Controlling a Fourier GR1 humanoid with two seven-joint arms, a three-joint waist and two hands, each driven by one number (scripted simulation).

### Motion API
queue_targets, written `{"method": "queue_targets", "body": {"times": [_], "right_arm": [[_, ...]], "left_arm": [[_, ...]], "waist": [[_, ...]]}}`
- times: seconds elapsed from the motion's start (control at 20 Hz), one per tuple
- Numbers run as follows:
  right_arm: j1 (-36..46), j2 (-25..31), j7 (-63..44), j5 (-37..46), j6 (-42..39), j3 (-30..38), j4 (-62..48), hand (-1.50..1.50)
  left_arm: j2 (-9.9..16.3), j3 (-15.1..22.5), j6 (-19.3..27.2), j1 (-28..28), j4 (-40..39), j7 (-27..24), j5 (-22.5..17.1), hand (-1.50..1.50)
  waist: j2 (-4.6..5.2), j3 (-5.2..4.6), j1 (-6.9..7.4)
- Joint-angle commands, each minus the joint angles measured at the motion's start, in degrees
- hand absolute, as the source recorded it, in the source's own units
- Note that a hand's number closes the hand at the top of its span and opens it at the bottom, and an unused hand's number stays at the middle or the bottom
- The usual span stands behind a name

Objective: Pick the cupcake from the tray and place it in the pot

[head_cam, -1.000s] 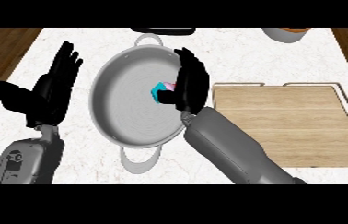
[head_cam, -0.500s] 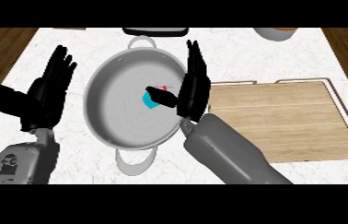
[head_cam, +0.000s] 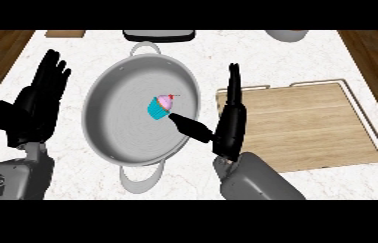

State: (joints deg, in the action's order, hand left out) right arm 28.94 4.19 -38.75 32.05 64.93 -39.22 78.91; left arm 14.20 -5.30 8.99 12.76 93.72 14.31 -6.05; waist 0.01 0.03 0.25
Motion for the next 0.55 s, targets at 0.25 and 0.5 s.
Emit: {"method": "queue_targets", "body": {"times": [0.25, 0.5], "right_arm": [[-10.2, 5.8, 2.5, -1.0, -9.5, 4.1, 15.3, -1.50], [-18.0, 5.6, 10.5, -4.1, -8.9, 3.8, 16.3, -1.50]], "left_arm": [[-1.6, -0.4, -1.6, -3.8, 2.8, -1.1, -0.2, 0.00], [-2.1, -0.1, 0.2, 0.5, 3.1, 3.1, 1.8, 0.00]], "waist": [[-0.13, -0.04, -0.27], [-0.06, -0.02, -0.30]]}}
